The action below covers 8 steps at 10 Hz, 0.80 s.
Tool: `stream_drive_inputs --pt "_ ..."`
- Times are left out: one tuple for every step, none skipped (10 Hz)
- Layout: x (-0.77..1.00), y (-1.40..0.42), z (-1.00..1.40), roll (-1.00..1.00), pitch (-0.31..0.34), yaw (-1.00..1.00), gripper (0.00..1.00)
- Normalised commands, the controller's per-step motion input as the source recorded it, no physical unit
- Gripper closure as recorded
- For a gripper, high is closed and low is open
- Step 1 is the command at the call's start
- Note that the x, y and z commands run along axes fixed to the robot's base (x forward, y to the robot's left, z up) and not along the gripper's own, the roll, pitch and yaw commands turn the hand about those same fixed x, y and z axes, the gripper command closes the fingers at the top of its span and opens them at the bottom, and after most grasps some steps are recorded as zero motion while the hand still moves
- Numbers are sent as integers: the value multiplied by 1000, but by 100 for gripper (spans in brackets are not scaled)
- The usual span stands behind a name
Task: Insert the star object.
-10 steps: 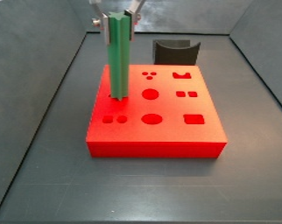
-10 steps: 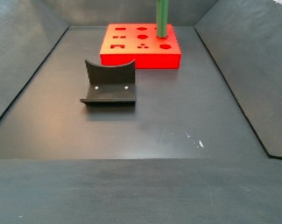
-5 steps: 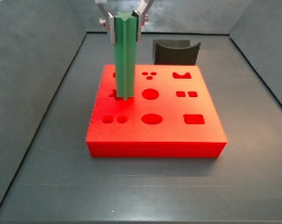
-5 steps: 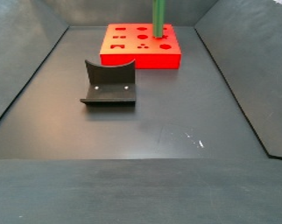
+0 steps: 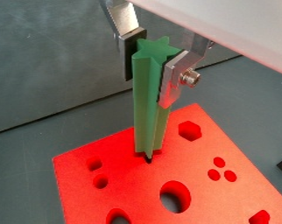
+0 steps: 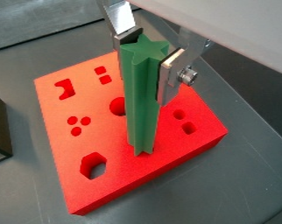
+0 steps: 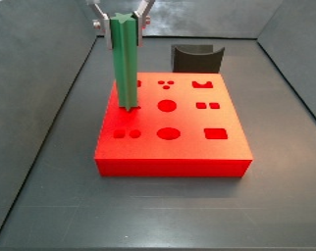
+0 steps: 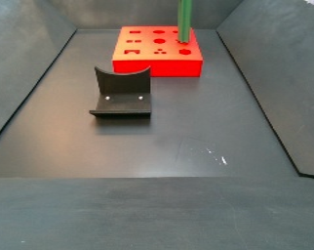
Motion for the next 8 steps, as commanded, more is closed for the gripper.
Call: stream_drive_inputs --pt "143 -51 0 23 0 0 100" --pt "217 -60 -26 30 7 -71 100" --pt "129 -46 0 9 0 -151 100" --pt "80 0 -60 31 0 -163 100" --pt "0 0 -106 51 9 -140 100" --pt "0 0 -140 41 0 -131 100" --pt "26 0 -94 16 0 -106 100" --pt "83 -20 -169 0 0 -106 100"
